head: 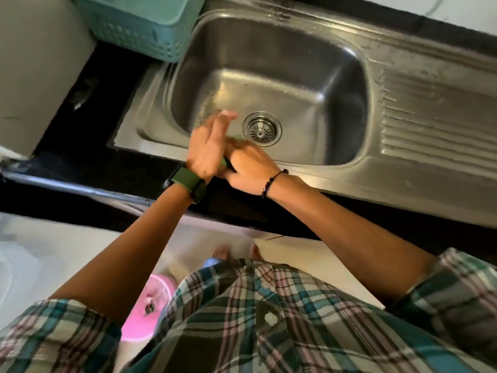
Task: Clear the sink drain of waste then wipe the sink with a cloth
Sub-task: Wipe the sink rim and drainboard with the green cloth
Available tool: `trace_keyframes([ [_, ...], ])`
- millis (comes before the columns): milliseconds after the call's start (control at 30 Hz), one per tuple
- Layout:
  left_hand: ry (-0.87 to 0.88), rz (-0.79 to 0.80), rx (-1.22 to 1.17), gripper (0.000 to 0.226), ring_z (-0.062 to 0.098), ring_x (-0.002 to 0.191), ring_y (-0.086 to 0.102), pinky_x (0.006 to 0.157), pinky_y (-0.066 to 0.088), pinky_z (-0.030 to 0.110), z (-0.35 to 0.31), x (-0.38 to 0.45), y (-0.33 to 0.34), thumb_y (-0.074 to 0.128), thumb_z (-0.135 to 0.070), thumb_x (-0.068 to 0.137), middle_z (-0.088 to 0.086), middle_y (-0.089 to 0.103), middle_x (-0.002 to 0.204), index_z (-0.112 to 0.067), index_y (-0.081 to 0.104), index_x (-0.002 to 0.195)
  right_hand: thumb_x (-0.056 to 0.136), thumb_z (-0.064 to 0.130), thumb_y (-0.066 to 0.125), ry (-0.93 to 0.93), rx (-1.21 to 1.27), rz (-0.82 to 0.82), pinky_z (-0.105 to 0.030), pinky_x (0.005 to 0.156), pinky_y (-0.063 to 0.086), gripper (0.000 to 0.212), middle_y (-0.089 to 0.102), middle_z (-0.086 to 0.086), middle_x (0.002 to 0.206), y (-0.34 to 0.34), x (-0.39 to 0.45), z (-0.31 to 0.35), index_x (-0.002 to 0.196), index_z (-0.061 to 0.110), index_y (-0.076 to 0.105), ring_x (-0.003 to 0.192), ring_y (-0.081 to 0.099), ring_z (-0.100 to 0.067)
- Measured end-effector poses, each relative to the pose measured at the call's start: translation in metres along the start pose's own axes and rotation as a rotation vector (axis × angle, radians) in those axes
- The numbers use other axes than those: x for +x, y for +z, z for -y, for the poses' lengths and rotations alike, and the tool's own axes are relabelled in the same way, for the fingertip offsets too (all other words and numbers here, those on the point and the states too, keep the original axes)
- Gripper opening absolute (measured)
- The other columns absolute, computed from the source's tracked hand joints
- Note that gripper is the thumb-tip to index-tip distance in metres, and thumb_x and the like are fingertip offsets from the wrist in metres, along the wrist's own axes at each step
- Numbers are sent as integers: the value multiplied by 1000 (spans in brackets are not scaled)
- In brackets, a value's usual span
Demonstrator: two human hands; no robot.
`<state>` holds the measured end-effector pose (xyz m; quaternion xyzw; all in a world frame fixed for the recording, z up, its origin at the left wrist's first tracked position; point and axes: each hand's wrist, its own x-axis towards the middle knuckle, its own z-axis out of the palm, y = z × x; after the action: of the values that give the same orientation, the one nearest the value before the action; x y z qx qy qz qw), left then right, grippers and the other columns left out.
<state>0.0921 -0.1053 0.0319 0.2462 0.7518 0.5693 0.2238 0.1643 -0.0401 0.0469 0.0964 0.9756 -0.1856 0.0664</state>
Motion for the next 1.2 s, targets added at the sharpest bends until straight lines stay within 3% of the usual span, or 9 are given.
trace_keyframes([
  [133,133,124,127,41,-5,104,47,83,27,-5,-2,-4,6,33,-32,93,-5,55,107,-8,63,107,93,29,44,112,-29,-57,-39,84,46,32,60,-13,123,-6,-37,-35,121,16,50,108,58,-35],
  [233,122,204,152,40,-6,115,38,88,25,-1,-8,-1,20,32,-33,95,-12,51,111,-13,62,114,93,16,48,174,-99,-24,-32,109,29,38,52,-14,137,-14,-93,-84,130,10,49,128,47,-29],
  [300,121,251,172,38,-7,102,43,73,21,-12,-17,0,36,33,-31,97,-11,51,107,-13,62,115,91,7,52,285,-146,-21,-35,114,21,43,48,-17,139,-24,-142,-121,133,6,47,133,41,-33],
  [433,162,335,169,38,8,92,52,68,29,-2,-25,-1,66,33,-27,98,9,64,110,-4,61,108,92,9,51,609,-125,-12,-39,114,21,46,39,-18,145,-40,-197,-155,137,11,42,137,34,-32],
  [567,187,356,171,37,4,93,50,70,30,5,-19,-6,76,34,-30,97,11,64,112,-8,61,108,93,16,49,790,-49,-119,-40,109,29,45,40,-21,144,-26,-181,-134,136,9,43,137,34,-32],
  [700,169,330,115,40,5,94,50,73,32,7,-19,-5,79,34,-35,94,5,65,109,-11,62,110,94,21,45,757,-42,-181,-38,105,31,44,45,-22,140,-13,-141,-86,136,8,42,133,37,-33],
  [900,41,170,-5,46,2,96,55,78,36,1,-19,0,71,30,-40,86,-7,64,107,-19,66,104,82,10,50,443,-8,-241,-36,108,28,33,64,-17,118,1,-61,-16,112,3,60,118,53,-32],
  [1067,64,207,24,44,-3,95,55,82,38,4,-27,-6,86,31,-43,85,-8,63,107,-22,66,102,88,8,42,289,-149,-180,-36,102,38,33,61,-13,123,-8,-87,-44,119,6,53,122,51,-30],
  [1200,94,347,74,48,0,106,49,94,32,9,-42,-13,144,29,-42,88,-2,60,118,-16,60,114,90,11,40,319,-143,-176,-31,110,27,38,57,-14,130,-12,-132,-100,127,9,49,130,44,-27],
])
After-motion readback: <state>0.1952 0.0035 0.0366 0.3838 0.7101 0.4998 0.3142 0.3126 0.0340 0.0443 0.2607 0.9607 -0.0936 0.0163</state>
